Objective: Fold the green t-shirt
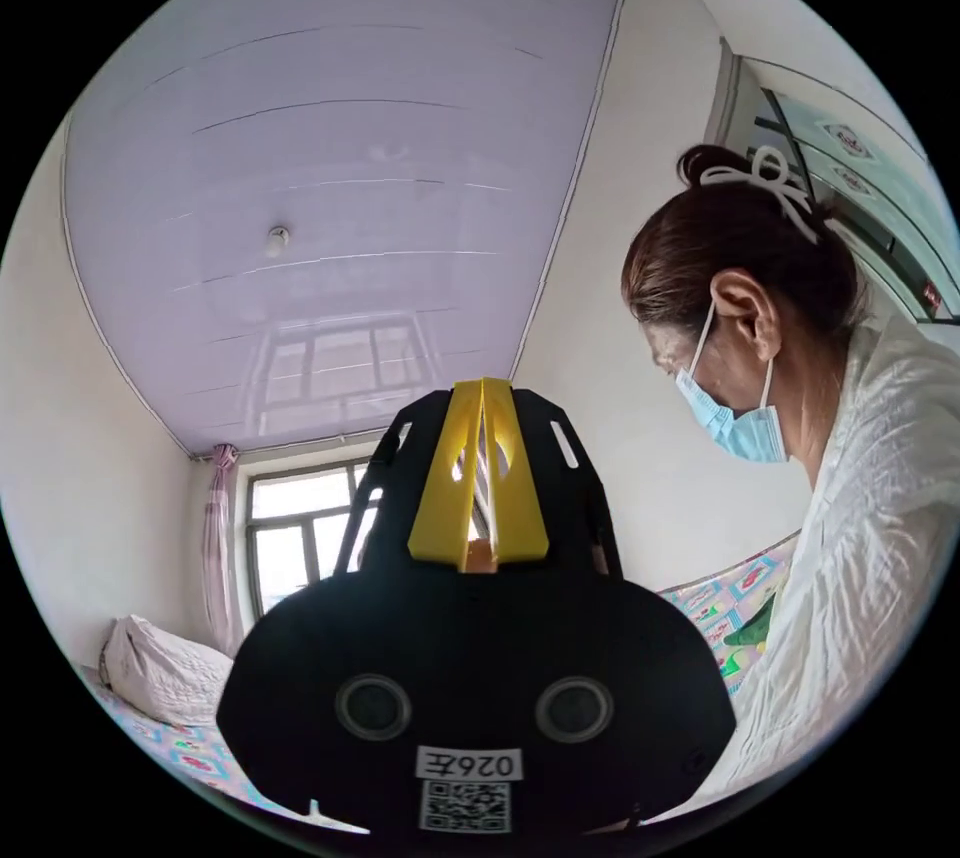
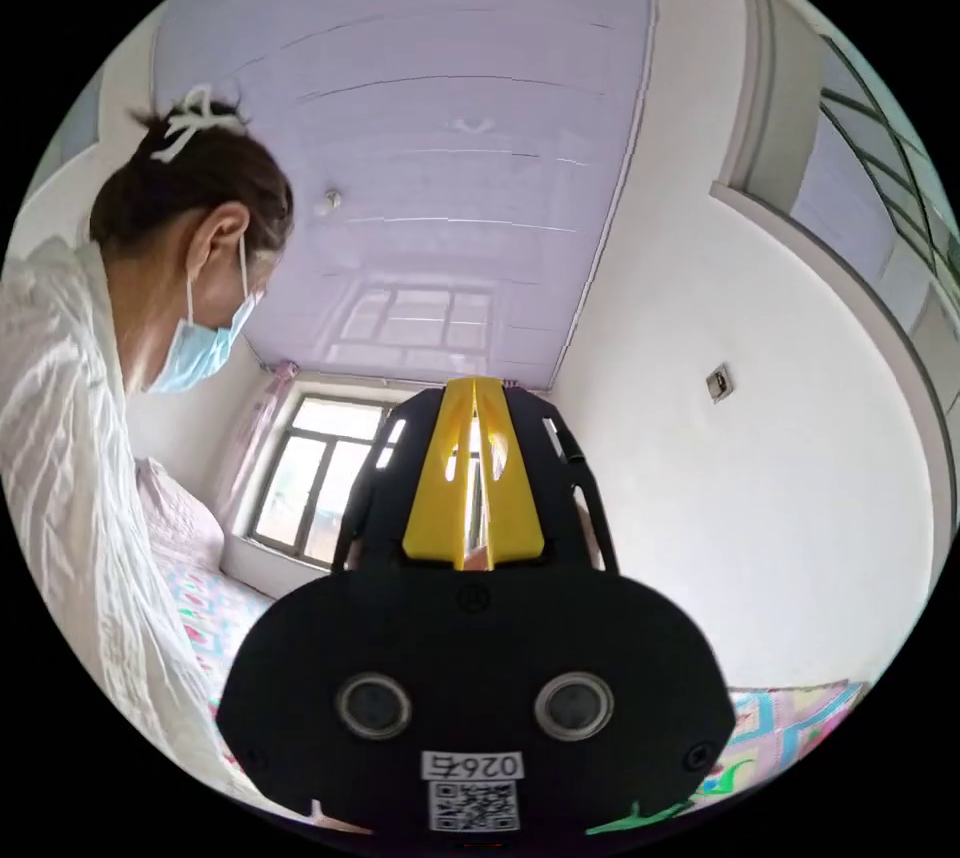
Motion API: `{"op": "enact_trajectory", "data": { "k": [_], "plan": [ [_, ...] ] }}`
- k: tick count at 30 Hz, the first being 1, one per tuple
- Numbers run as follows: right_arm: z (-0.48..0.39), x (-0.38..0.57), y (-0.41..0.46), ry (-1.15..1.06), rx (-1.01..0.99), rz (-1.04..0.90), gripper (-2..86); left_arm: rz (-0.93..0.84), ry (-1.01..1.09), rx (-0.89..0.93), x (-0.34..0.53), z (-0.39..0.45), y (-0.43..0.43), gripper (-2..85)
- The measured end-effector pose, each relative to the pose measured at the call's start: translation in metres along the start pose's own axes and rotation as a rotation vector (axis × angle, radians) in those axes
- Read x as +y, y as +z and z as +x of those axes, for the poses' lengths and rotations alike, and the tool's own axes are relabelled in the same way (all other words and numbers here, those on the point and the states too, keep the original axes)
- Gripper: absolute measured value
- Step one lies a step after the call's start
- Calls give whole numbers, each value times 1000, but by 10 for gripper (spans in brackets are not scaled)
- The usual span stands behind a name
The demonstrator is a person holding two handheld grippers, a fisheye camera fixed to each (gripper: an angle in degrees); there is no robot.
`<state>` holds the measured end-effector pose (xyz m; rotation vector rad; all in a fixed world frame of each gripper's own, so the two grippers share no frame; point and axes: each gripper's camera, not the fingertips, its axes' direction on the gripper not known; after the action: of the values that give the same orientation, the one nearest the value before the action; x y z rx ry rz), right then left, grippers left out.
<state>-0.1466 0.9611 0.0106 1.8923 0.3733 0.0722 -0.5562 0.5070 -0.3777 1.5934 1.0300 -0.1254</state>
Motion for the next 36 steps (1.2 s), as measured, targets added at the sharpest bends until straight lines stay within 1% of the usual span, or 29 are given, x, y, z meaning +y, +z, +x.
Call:
{"op": "enact_trajectory", "data": {
  "k": [2, 4, 7, 9, 12, 13, 15, 16, 18, 21, 25, 28, 32, 36],
  "plan": [
    [-10, 6, 14, -57, -2, -40, -9, -30, 27, -28, -1, 8, 0, -9],
    [-20, 16, 36, -137, 63, -103, -9, -20, 16, -30, 2, 13, -4, -9],
    [-18, 34, 55, -188, 118, -102, -10, -36, -31, 15, 6, 14, -7, -6],
    [-6, 42, 61, -141, 96, -92, -10, -51, -31, 1, 9, 19, -9, 0],
    [24, 49, 68, -3, 71, -85, -11, -34, -10, -66, 15, 31, -15, 44],
    [36, 53, 69, 43, 63, -76, -11, -12, 2, -71, 16, 35, -19, 65],
    [53, 58, 72, 117, 39, -66, -11, 1, -11, -47, 17, 37, -24, 68],
    [64, 61, 75, 155, 3, -74, -10, 4, -25, -26, 19, 36, -26, 35],
    [75, 66, 78, 206, -26, -75, -10, 20, -25, -49, 23, 36, -30, 7],
    [78, 68, 78, 202, -20, -74, -10, 8, -24, -121, 29, 38, -33, -5],
    [67, 67, 82, 132, 31, -80, -9, 36, -39, -149, 35, 37, -41, -8],
    [61, 68, 86, 111, 33, -91, -9, 46, -59, -172, 38, 33, -46, -9],
    [61, 71, 89, 130, 38, -80, -9, 29, -77, -199, 41, 30, -49, -9],
    [70, 70, 92, 199, 12, -78, -9, 35, -73, -229, 44, 28, -54, 2]
  ]
}}
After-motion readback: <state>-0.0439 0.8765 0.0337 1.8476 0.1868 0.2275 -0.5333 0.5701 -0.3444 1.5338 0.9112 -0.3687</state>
